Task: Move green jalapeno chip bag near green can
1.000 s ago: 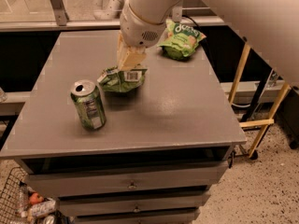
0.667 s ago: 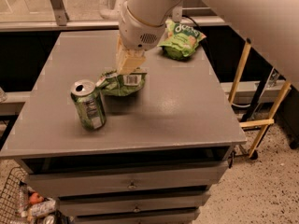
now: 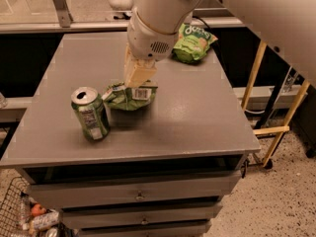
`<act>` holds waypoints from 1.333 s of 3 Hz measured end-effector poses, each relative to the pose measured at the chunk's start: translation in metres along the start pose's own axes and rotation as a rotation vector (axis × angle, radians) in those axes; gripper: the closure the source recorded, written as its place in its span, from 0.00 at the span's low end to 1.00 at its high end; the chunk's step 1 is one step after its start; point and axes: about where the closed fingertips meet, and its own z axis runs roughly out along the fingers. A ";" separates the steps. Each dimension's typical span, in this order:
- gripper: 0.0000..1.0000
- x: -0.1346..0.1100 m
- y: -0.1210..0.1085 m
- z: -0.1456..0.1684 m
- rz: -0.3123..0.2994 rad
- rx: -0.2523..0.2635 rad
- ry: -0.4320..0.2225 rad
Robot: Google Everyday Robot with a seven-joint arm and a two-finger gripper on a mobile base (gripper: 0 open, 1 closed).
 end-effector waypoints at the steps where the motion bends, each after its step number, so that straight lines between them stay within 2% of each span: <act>1: 0.59 -0.001 -0.001 0.001 -0.003 0.002 0.000; 3: 0.13 -0.004 -0.001 0.002 -0.007 0.003 -0.001; 4: 0.00 -0.005 0.000 0.002 -0.009 0.003 -0.001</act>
Offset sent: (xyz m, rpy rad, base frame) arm 0.0001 0.0014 0.0001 0.0005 -0.0023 0.0021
